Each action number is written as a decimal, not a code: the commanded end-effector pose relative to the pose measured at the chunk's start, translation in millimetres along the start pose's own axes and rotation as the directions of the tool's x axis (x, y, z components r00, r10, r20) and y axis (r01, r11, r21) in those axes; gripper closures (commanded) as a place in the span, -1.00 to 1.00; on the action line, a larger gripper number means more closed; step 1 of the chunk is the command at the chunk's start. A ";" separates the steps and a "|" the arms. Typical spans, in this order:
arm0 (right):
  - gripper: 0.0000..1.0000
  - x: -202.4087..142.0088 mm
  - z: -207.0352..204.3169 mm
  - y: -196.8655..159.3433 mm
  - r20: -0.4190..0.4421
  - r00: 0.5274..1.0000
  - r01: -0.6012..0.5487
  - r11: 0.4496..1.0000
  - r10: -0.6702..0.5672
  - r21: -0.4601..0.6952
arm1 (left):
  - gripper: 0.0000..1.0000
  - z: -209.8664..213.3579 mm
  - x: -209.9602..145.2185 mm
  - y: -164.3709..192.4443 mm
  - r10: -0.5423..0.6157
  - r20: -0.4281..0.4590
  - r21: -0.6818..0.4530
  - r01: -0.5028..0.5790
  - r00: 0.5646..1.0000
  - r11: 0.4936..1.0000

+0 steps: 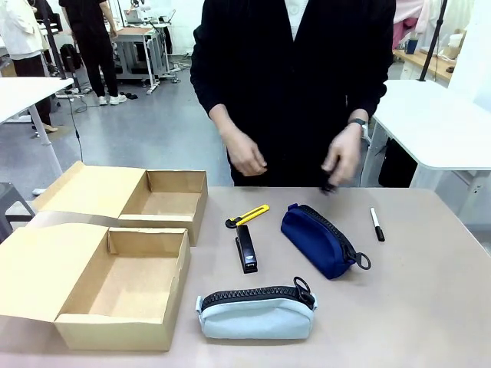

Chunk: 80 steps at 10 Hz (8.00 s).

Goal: Place items inside the box.
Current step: Pick up a Pencil pouch or Stapler and place it inside the Mailer Box closest to the robot.

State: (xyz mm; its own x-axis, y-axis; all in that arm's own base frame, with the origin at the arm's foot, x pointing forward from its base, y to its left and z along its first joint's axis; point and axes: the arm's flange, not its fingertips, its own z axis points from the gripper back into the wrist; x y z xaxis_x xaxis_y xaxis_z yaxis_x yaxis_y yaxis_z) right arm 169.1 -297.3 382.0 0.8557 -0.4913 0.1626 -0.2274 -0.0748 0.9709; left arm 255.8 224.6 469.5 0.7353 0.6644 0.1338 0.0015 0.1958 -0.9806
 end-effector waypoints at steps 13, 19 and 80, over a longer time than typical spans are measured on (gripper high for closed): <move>-1.00 0.1 -413.8 16.6 -0.603 0.795 -0.576 0.385 0.062 -0.721 | -1.00 0.4 0.5 -0.4 -0.021 0.002 -0.020 0.021 1.000 1.000; -1.00 -16.0 -537.8 -68.0 -0.706 0.694 -0.720 0.168 0.142 -0.674 | -1.00 0.4 0.5 -0.4 -0.021 0.002 -0.020 0.021 1.000 1.000; 0.86 -310.2 -809.8 43.8 -0.394 0.911 -0.412 0.246 0.119 -0.878 | -1.00 0.4 0.5 -0.4 -0.021 0.002 -0.020 0.021 1.000 1.000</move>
State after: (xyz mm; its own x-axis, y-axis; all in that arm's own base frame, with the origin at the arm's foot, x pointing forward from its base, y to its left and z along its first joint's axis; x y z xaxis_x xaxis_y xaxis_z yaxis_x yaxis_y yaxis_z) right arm 253.6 497.4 521.1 0.9438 -0.0785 0.3211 -0.0558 0.9197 0.3886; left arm 256.9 226.3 470.6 0.7374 0.6616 0.1361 0.0025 0.1988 -0.9800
